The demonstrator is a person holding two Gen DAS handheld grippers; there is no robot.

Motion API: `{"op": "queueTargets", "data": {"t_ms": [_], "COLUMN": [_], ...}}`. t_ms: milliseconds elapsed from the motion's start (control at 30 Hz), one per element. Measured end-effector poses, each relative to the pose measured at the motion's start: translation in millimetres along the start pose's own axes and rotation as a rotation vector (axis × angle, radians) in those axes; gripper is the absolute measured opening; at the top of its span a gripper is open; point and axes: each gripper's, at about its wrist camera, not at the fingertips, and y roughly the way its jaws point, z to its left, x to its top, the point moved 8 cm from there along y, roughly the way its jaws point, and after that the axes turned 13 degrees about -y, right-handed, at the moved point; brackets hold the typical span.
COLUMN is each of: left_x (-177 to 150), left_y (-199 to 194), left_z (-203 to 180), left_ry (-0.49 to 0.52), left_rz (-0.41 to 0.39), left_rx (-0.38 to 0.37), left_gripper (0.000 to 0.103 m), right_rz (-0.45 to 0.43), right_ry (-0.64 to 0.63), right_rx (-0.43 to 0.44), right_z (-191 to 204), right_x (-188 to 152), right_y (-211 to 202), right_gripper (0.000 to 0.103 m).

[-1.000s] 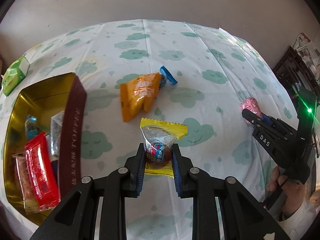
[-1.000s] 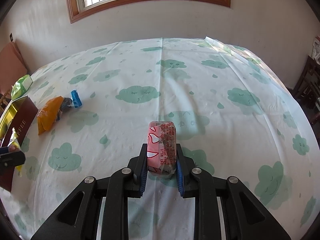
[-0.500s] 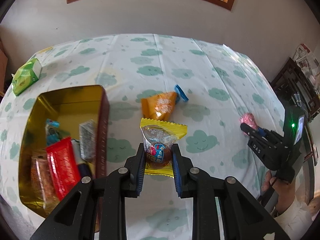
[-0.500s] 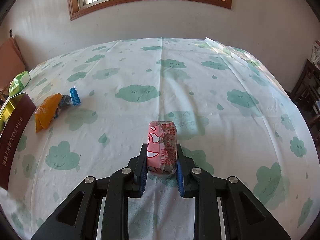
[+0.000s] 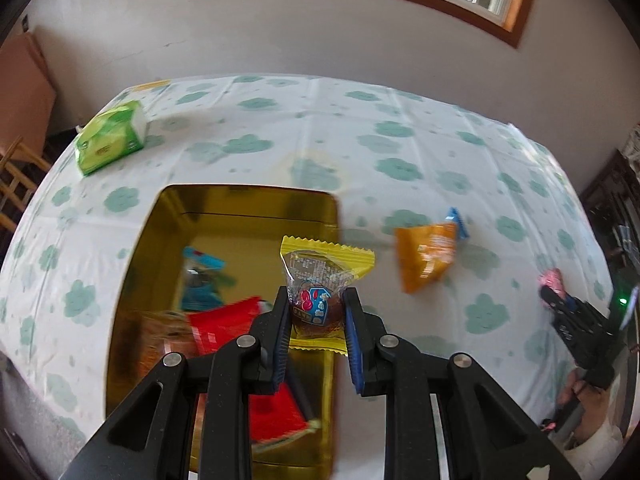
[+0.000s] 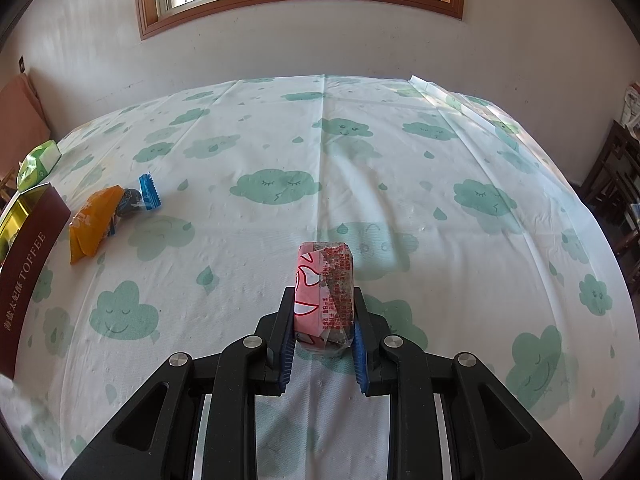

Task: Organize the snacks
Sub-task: 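Carry the yellow-ended candy over the gold tin with the left gripper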

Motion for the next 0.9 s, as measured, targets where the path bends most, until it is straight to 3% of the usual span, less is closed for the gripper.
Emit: {"op": "queueTargets", "data": {"t_ms": [367, 900], "left_x": [12.3, 7.3], "left_y": [29.2, 53.5], "left_z": [59.6, 83.8], "left_ry": [-0.050, -0.071], "left_rz": [0.035, 0.074], "left_rx": [0.116, 0.128], "left_gripper": [0.022, 0.024], "right_rz": [0.003, 0.006], "right_ry": [-0.004, -0.008], "right_rx": [-0.008, -0.018], "right_z": [2.4, 3.9], "right_x": [0.4, 0.9], "right_y": [0.8, 1.1], "right_gripper": [0.025, 0.026]}}
